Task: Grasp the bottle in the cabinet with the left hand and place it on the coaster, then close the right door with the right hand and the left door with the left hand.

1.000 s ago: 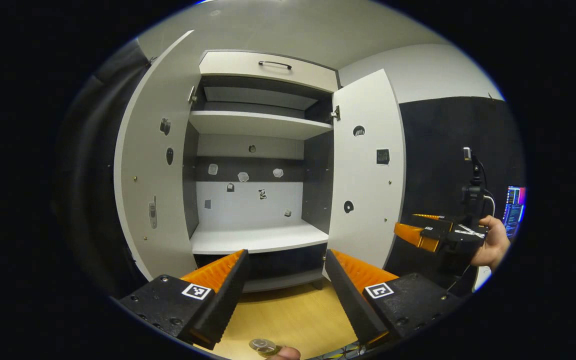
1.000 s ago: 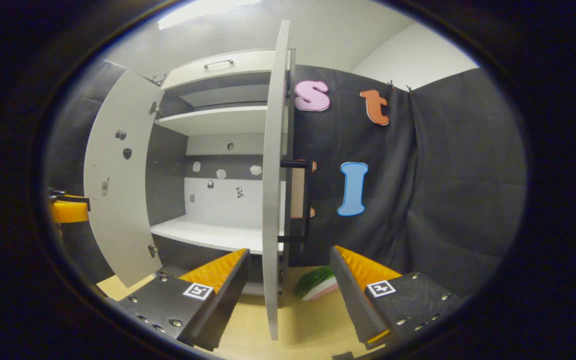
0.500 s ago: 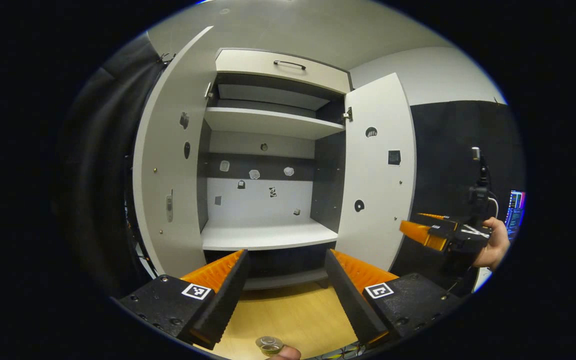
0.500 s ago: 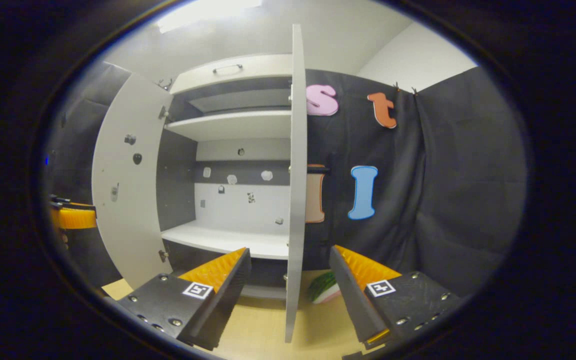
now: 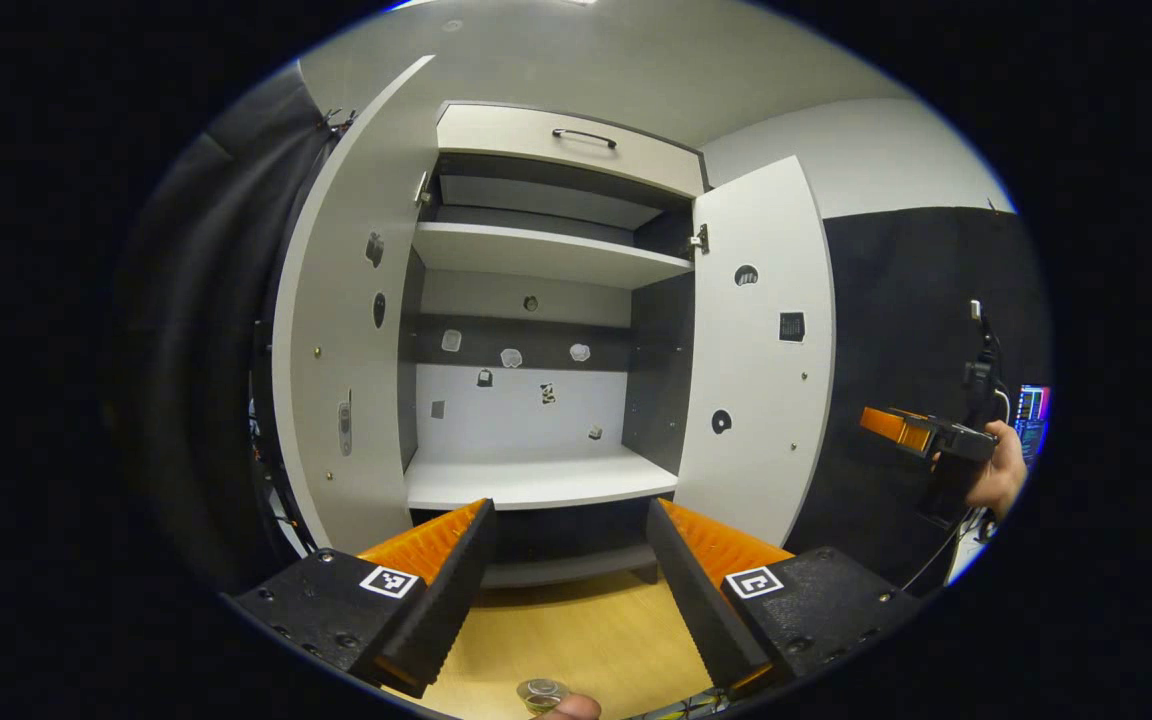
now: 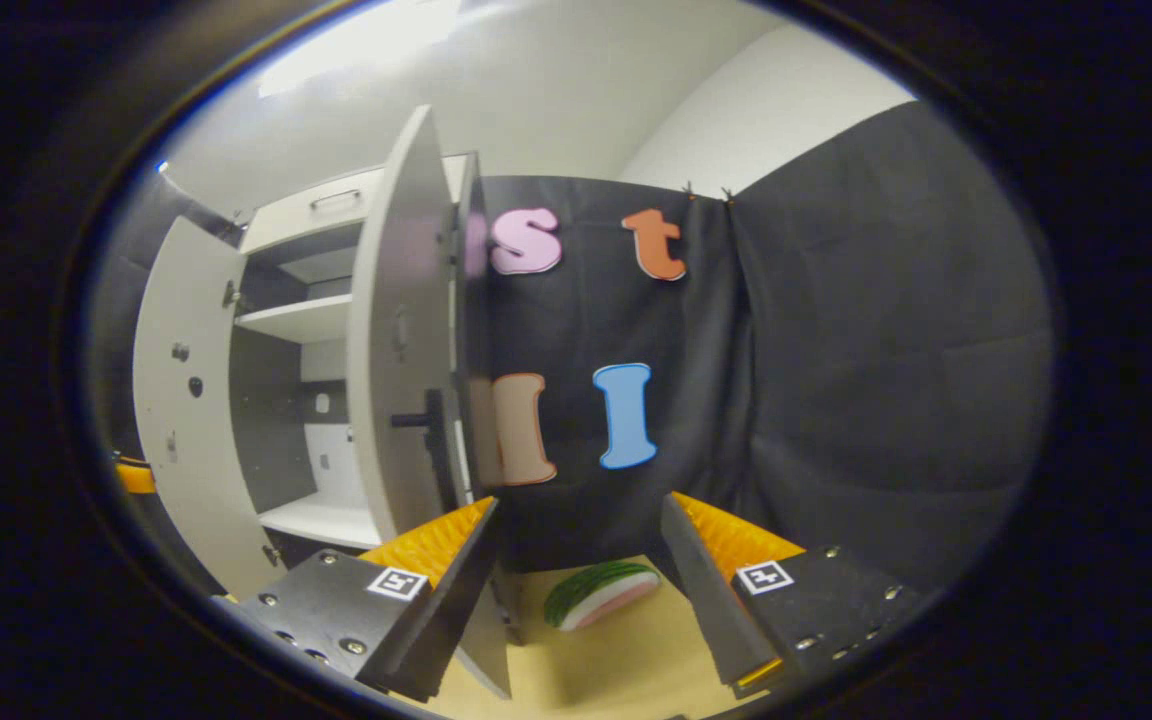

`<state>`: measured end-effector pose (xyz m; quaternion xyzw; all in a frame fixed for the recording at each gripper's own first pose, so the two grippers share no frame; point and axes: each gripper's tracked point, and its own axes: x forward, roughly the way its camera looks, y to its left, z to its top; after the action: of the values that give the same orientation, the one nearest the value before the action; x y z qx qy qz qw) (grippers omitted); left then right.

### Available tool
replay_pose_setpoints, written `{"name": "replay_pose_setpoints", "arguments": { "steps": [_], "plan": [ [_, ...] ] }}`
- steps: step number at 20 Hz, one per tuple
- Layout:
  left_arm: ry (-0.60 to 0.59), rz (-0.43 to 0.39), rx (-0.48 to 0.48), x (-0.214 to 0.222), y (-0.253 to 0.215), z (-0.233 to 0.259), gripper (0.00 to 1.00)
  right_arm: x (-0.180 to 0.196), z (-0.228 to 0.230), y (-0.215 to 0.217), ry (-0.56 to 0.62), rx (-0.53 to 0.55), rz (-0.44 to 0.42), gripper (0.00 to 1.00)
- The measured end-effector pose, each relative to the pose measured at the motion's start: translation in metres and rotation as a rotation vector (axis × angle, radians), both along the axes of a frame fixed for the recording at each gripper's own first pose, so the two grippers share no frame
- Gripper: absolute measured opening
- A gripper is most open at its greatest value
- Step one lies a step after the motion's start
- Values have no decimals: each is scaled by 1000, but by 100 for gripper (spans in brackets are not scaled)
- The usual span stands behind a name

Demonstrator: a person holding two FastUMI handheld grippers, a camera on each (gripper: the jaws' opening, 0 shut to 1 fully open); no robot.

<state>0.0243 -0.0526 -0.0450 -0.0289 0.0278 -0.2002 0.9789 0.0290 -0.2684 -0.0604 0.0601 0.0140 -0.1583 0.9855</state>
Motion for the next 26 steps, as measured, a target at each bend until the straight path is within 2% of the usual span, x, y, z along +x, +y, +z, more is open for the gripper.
{"name": "replay_pose_setpoints", "arguments": {
  "steps": [2,3,4,11,12,13,14,18,21,22,24,25,26],
  "plan": [
    [-4,6,-3,1,2,2,96,10,-8,-16,26,28,-30,92],
    [-4,7,-3,1,3,3,96,14,-11,-15,39,32,-33,93],
    [-4,8,-1,1,4,3,96,18,-13,-12,49,29,-25,98],
    [-12,24,26,-3,14,2,96,50,-23,56,63,-77,171,98],
    [-13,23,28,-4,15,1,96,58,-29,51,76,-126,147,98],
    [-11,29,33,-3,17,-1,95,59,-35,50,95,-166,132,90],
    [-4,35,37,-2,19,-4,96,59,-35,49,94,-170,133,92],
    [11,32,26,-2,21,-10,95,56,-38,64,93,-58,153,90],
    [23,26,16,-1,18,-13,96,60,-32,91,78,-101,208,90],
    [22,23,9,-1,17,-12,93,61,-33,104,76,-97,239,90],
    [11,15,3,-2,17,-7,93,64,-35,130,78,-96,289,90],
    [3,16,8,-2,19,-4,93,67,-35,140,77,-107,306,86],
    [-8,20,14,0,24,-1,96,71,-34,149,78,-111,316,86]
  ]
}}
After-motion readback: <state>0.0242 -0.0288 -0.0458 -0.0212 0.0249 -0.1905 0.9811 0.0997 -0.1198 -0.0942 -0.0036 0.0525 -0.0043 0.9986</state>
